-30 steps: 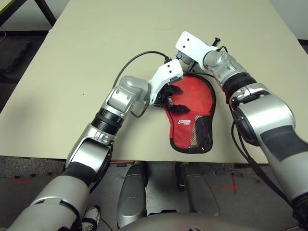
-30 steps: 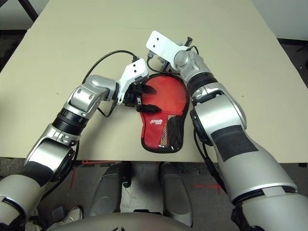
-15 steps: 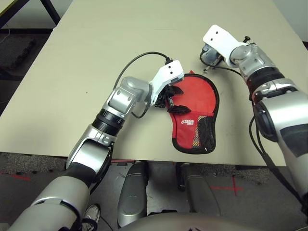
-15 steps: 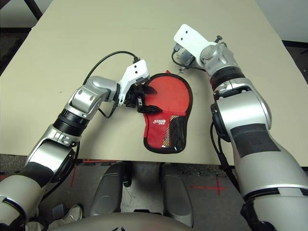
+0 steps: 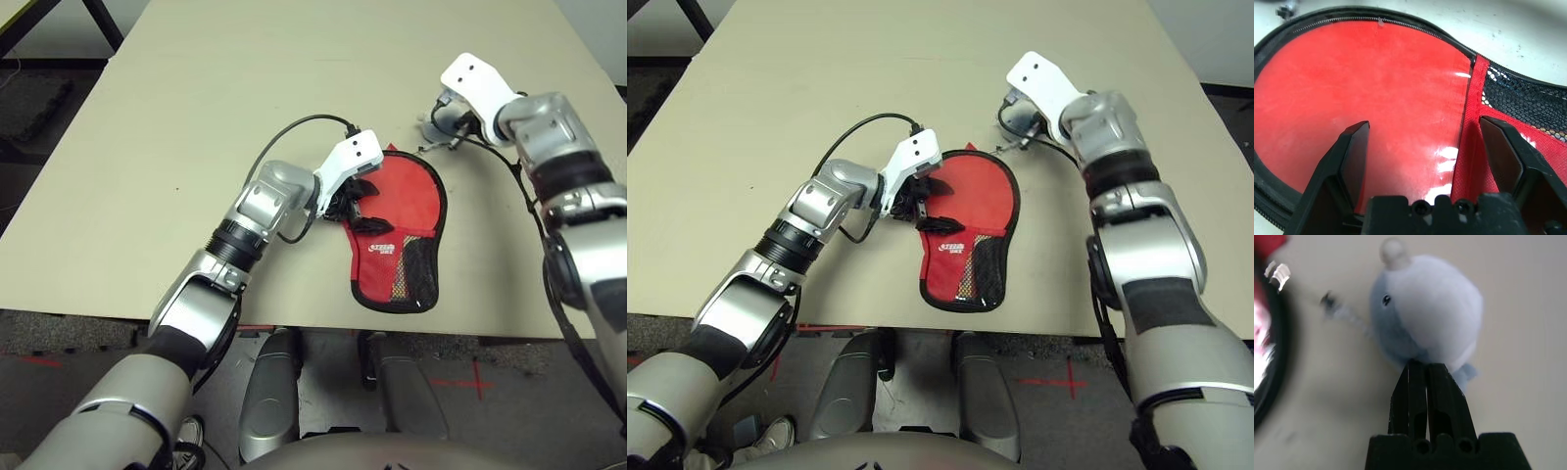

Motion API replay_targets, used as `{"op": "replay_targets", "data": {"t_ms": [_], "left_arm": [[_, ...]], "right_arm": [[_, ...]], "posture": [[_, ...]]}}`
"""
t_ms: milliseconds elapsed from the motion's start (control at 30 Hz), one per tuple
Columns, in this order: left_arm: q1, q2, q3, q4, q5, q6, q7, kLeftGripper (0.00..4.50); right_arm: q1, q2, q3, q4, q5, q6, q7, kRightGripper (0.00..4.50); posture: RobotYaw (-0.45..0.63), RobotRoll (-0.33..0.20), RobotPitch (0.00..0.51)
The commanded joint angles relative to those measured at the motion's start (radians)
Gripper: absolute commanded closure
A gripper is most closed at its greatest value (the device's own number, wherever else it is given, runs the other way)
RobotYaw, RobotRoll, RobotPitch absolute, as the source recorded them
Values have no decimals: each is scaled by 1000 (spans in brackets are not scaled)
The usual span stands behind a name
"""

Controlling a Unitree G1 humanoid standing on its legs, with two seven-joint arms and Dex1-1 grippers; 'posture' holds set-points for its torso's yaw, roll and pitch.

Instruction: Store the ping-pong paddle in its case and zip it.

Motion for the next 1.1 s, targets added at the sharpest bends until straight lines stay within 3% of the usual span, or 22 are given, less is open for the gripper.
{"op": "replay_targets", "data": {"t_ms": [33,300,500,733,1100], "left_arm": [[22,0,-32,38,25,8,-7,0],[14,-5,-33,62,32,-3,-16,0],[4,-14,-30,98,37,-21,-16,0],[-3,-25,-28,136,42,-42,-15,0],[-26,-36,-27,197,53,-70,-13,0]], "right_arm": [[121,-76,5,-251,12,161,69,4457],[279,-273,42,-665,61,361,196,4457],[320,-414,63,-929,185,521,290,4457],[331,-508,65,-1071,334,622,311,4457],[494,-684,-12,-1240,558,657,317,4457]], "posture": [[-90,0,231],[-120,0,234],[-145,0,237],[-177,0,241],[-201,0,243]]}}
